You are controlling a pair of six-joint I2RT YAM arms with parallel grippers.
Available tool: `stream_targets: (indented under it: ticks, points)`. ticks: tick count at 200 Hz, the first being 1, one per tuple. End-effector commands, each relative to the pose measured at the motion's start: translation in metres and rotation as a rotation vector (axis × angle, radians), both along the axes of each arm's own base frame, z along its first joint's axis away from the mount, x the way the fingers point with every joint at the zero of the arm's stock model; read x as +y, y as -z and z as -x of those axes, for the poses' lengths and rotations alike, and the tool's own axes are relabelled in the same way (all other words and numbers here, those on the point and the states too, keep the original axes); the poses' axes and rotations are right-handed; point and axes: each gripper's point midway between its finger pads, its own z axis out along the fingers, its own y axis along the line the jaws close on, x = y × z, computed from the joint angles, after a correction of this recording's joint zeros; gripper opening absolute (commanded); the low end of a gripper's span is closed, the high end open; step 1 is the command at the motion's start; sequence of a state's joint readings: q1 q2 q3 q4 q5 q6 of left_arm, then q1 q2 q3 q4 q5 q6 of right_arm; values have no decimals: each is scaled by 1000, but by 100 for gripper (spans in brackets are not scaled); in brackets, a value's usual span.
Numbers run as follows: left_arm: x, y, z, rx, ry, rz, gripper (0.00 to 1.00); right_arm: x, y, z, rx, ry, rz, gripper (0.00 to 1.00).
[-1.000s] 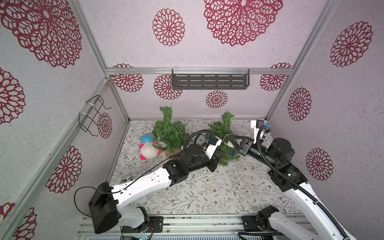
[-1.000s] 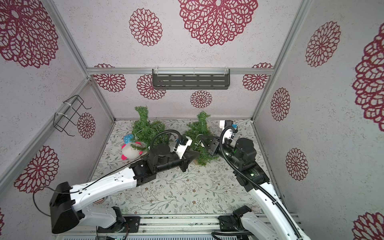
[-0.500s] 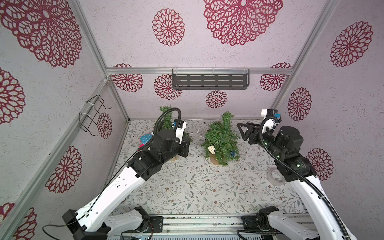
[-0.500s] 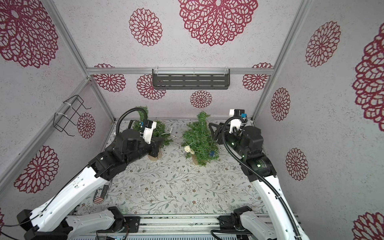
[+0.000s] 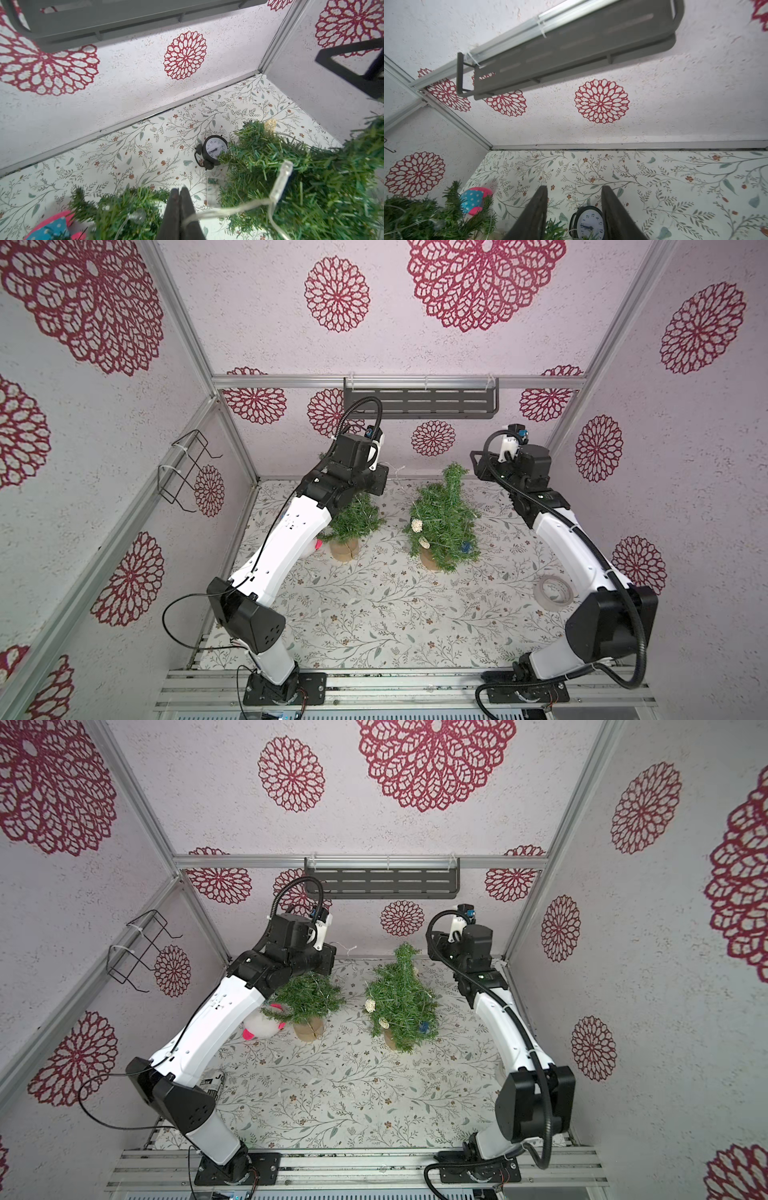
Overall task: Wrap string light around the christmas tree
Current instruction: Wrap the light string around the Christmas tree.
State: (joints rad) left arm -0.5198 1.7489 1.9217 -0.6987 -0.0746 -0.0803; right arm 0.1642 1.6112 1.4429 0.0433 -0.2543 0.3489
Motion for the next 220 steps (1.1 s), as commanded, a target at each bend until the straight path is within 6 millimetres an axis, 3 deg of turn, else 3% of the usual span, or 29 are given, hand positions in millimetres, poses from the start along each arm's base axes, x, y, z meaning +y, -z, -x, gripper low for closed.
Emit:
stream_targets:
  ticks: [1, 24, 46, 75, 78, 104, 125, 145, 171, 220]
  points:
    - [-13, -21, -19, -140, 98, -34, 0, 23, -32, -5, -121, -135, -39, 44]
    - [-32, -18, -40, -254, 188, -89, 0, 41, -15, -9, -113, -250, -47, 44]
    - [-54, -10, -55, -359, 320, -132, 0, 55, -14, -2, -143, -356, -52, 45]
    - [-78, -27, -64, -552, 468, -42, 0, 66, -18, 9, -190, -455, -38, 48]
    - [-83, -11, -72, -536, 483, -35, 0, 67, -18, 10, -192, -462, -33, 48]
    - [-97, -12, -86, -566, 546, 66, 0, 66, -18, 17, -229, -475, 2, 49]
    - [-112, 2, -89, -524, 609, 102, 0, 68, -26, 28, -283, -507, -18, 55]
    - [-119, 13, -93, -534, 621, 103, 0, 59, -29, 18, -244, -453, -76, 57]
    - [-131, 23, -91, -532, 667, 104, 0, 55, -34, 19, -259, -442, -98, 61]
    - [-151, 14, -67, -548, 721, 108, 1, 50, -17, 19, -306, -403, 23, 62]
